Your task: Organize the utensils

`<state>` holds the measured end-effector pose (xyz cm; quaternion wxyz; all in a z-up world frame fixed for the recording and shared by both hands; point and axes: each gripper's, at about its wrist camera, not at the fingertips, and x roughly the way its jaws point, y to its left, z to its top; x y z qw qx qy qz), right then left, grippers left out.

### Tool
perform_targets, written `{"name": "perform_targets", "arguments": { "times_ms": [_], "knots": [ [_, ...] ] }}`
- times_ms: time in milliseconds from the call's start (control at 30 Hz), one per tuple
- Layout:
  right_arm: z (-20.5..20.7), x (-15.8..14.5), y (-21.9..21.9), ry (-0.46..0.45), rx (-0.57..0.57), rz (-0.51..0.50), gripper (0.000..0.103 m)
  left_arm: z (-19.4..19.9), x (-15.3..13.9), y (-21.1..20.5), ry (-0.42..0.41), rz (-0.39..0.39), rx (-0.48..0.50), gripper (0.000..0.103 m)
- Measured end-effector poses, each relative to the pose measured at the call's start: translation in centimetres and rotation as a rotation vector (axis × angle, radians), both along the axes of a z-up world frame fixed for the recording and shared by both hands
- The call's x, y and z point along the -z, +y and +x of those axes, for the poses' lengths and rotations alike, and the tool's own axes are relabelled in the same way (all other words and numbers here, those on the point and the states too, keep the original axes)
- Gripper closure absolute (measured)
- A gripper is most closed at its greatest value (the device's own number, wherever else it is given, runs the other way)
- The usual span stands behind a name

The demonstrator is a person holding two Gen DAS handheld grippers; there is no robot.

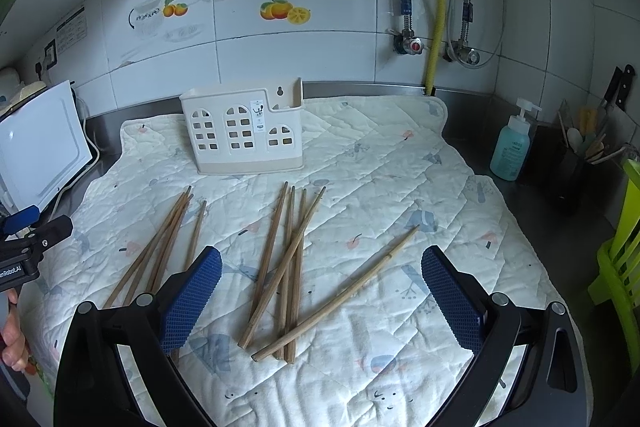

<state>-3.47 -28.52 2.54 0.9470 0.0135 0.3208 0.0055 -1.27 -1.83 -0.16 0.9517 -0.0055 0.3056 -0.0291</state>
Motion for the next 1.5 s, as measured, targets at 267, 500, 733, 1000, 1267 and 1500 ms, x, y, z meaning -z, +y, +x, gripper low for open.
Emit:
{"name": "perform_targets", "arguments": {
  "times_ms": [267,500,733,1000,1267,1500],
  "knots": [
    [-0.1,-0.2,0.0,-0.002,-0.004,0.003,0.006,0.0,-0.1,0.2,-0.003,-0.001,-0.002,0.005],
    [-0.3,-0.2,0.2,-0.002,-0.012,0.004,0.006,0.0,-0.2,0.3,-0.005,-0.002,-0.002,0.005],
    [-0.3,-0.2,0.2,-0.002,-0.012,0.006,0.006,-0.2,-0.4,0.3,-0.011,0.0,-0.003,0.005],
    [-0.6,0.2,0.4,0.013,-0.023,0.018,0.006,-0.3,-0.4,0.2,-0.011,0.007,-0.003,0.005],
    [-0.6,1.0,-0.1,0.035,-0.016,0.025,0.007,-0.5,0.1,0.6,0.0,0.011,0.001,0.005],
    [-0.4,2.1,-0.8,0.066,0.005,0.028,0.007,-0.3,1.5,1.0,0.029,0.029,0.011,0.006]
  ]
}}
